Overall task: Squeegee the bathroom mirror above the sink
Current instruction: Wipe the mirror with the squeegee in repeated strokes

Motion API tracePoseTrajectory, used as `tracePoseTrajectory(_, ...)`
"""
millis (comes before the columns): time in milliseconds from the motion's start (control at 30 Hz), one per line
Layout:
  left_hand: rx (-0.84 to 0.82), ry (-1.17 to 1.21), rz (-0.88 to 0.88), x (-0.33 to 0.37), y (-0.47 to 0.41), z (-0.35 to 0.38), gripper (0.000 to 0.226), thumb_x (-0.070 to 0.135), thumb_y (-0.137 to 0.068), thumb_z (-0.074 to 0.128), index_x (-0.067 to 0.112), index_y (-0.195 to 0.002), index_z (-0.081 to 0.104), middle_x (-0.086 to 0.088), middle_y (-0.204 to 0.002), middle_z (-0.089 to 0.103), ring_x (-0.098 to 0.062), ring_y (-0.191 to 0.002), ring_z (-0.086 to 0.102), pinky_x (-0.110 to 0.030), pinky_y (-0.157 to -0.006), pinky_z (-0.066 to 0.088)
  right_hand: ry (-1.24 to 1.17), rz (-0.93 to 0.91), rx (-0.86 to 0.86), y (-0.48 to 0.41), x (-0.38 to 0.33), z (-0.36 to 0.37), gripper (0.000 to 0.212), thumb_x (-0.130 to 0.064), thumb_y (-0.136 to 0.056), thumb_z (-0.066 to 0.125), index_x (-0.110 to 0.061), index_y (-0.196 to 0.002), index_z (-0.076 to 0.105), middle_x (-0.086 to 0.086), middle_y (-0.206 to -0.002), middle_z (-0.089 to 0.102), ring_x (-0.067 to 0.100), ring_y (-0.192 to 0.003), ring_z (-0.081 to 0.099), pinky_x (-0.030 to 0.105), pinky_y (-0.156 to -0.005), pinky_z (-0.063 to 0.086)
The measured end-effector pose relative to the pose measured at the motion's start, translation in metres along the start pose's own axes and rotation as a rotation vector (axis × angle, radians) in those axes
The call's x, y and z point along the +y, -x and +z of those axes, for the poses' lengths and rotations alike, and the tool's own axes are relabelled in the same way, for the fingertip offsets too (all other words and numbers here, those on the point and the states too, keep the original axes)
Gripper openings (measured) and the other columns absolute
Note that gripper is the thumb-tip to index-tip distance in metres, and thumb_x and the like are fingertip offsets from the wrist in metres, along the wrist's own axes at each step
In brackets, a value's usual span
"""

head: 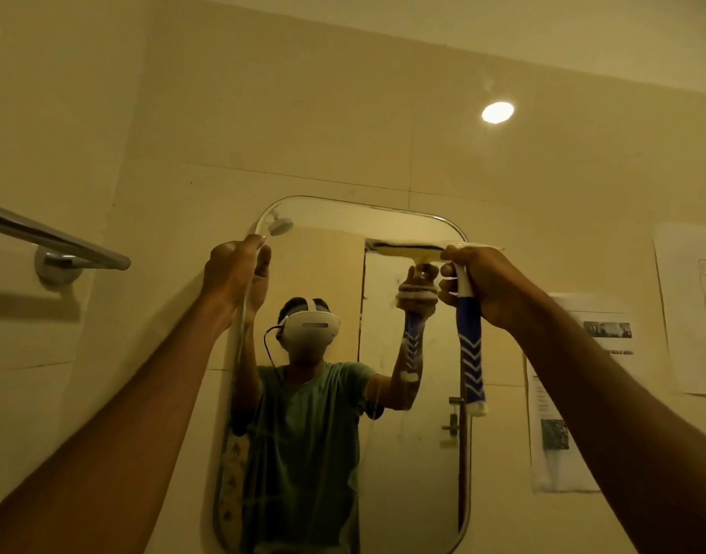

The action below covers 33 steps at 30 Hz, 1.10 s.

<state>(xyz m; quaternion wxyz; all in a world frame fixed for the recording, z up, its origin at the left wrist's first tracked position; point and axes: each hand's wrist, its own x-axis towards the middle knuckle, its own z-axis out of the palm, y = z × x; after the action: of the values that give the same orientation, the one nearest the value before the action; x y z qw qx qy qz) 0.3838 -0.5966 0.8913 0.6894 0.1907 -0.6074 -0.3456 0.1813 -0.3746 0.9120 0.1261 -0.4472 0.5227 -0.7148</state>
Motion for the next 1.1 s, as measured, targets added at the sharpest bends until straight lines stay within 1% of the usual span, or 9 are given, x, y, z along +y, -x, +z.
tracePoseTrajectory(100,0.001,-0.018,0.010,-0.001,-0.001,0.000,0.034,0.040,-0.094,0.051,0.018,-0.069,0.053,0.000,-0.067,0.048,-0.014,-0.068,0.047,-0.029,-0.067,0.040,0.203,-0.105,0.050,0.002,0.006,0.001,0.022,-0.027,-0.104,0.043,-0.011,-0.107,0.058,0.006,-0.075,0.060,0.018,-0.062,0.061,0.025,-0.048,0.053)
tracePoseTrajectory(267,-0.008,-0.017,0.018,-0.002,0.000,0.000,0.033,0.041,-0.094,0.051,0.018,-0.069,0.053,0.001,-0.067,0.047,-0.013,-0.069,0.047,-0.030,-0.069,0.041,0.614,-0.303,0.212,-0.011,0.026,0.009,0.039,-0.035,-0.106,0.032,-0.004,-0.122,0.049,0.001,-0.077,0.052,0.012,-0.063,0.052,0.027,-0.057,0.049)
tracePoseTrajectory(400,-0.003,-0.023,0.025,-0.001,0.001,-0.001,0.035,0.040,-0.094,0.051,0.018,-0.067,0.050,0.000,-0.066,0.046,-0.014,-0.067,0.045,-0.029,-0.065,0.039,0.596,-0.266,0.211,-0.017,0.029,0.007,0.045,-0.036,-0.105,0.030,-0.008,-0.139,0.024,0.000,-0.080,0.048,0.012,-0.065,0.051,0.025,-0.050,0.041)
tracePoseTrajectory(600,0.002,-0.029,0.040,-0.002,0.003,-0.001,0.034,0.039,-0.094,0.051,0.016,-0.069,0.054,-0.001,-0.066,0.048,-0.015,-0.067,0.047,-0.028,-0.065,0.040,0.602,-0.582,0.263,-0.024,0.031,-0.008,0.021,-0.024,-0.103,0.045,-0.012,-0.118,0.052,0.013,-0.100,0.064,0.021,-0.074,0.063,0.036,-0.063,0.057)
tracePoseTrajectory(667,0.004,-0.031,0.043,-0.003,0.002,-0.001,0.032,0.039,-0.094,0.052,0.012,-0.080,0.061,-0.003,-0.072,0.054,-0.017,-0.075,0.052,-0.030,-0.071,0.044,0.732,-0.678,0.281,-0.026,0.035,-0.013,0.029,-0.026,-0.103,0.045,-0.016,-0.129,0.054,0.008,-0.090,0.065,0.023,-0.068,0.065,0.041,-0.061,0.058)
tracePoseTrajectory(733,0.004,-0.024,0.042,-0.002,0.002,-0.001,0.034,0.039,-0.093,0.052,0.008,-0.093,0.065,-0.006,-0.082,0.060,-0.020,-0.084,0.056,-0.035,-0.079,0.046,0.978,-0.751,0.315,-0.027,0.042,-0.017,0.037,-0.028,-0.104,0.041,-0.016,-0.139,0.048,-0.004,-0.070,0.055,0.013,-0.053,0.055,0.027,-0.046,0.044)
tracePoseTrajectory(833,-0.019,-0.022,0.039,-0.002,0.001,-0.003,0.031,0.040,-0.093,0.052,0.011,-0.084,0.062,-0.002,-0.074,0.055,-0.017,-0.079,0.053,-0.032,-0.075,0.045,1.168,-0.754,0.316,-0.031,0.055,-0.018,0.040,-0.029,-0.105,0.035,-0.011,-0.141,0.036,-0.009,-0.062,0.044,0.007,-0.045,0.043,0.019,-0.043,0.029)
tracePoseTrajectory(1000,-0.045,-0.024,0.048,-0.002,0.002,-0.004,0.028,0.038,-0.094,0.051,0.012,-0.085,0.057,0.003,-0.069,0.047,-0.010,-0.071,0.047,-0.025,-0.064,0.038,1.033,-0.710,0.350,-0.036,0.044,-0.002,0.042,-0.032,-0.104,0.032,-0.005,-0.136,0.030,-0.001,-0.072,0.056,0.011,-0.050,0.052,0.023,-0.043,0.033)
tracePoseTrajectory(1100,-0.062,-0.028,0.062,-0.001,0.004,-0.005,0.030,0.037,-0.095,0.050,0.016,-0.074,0.054,0.002,-0.067,0.045,-0.010,-0.068,0.045,-0.025,-0.063,0.037,0.900,-0.787,0.323,-0.034,0.038,-0.001,0.032,-0.021,-0.104,0.038,-0.006,-0.132,0.042,-0.004,-0.069,0.052,0.008,-0.049,0.048,0.021,-0.045,0.034)
